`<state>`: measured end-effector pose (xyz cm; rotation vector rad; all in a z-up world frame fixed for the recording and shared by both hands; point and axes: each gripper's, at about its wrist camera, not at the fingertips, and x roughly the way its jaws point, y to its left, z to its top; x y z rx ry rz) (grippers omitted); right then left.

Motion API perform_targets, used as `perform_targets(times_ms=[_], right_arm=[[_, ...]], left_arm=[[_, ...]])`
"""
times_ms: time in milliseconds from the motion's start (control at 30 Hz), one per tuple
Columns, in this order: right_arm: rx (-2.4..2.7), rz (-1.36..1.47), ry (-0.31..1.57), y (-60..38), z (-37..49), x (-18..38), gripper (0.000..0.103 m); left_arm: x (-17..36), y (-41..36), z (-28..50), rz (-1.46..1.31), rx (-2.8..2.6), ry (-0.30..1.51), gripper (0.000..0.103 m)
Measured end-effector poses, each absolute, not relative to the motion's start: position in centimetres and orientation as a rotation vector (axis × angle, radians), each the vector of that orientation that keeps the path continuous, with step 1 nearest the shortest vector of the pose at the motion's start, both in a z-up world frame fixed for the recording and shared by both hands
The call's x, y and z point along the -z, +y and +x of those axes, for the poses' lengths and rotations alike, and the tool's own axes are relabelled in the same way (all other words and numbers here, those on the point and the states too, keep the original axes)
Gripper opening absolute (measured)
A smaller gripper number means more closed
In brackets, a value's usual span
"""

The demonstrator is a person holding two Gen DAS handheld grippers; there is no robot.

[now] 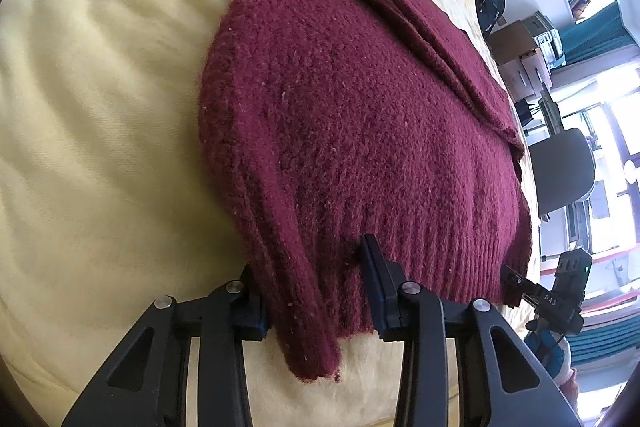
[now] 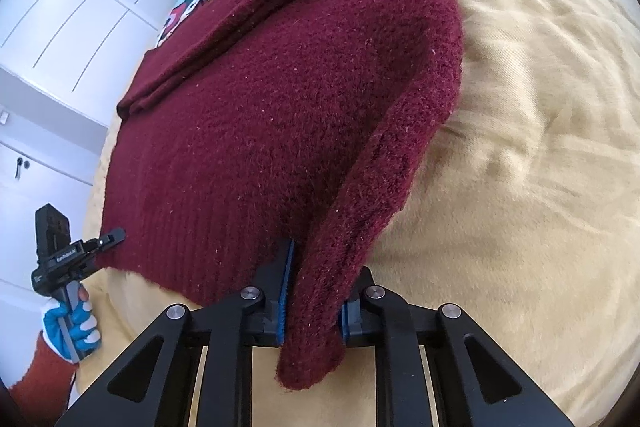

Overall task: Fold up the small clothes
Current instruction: 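Close the left gripper on the hem while the right gripper closes beside it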

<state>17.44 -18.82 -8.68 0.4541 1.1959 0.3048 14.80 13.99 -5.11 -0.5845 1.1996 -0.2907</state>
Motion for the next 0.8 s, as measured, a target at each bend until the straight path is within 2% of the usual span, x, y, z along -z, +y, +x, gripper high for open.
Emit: perform_targets(times_ms=[333,800], right_arm=[[-0.317,0.465,1.174,-19.7,17.2,8.2,0.012],[-0.338,0.47,1.142,-20.7,17.3,7.0,0.011]], left_arm=[[5.0,14.9,14.8,-0.599,0.299,1.195,0.013],[3.7,15.1,14.8,-0.579,0.334,1.165,0.009]])
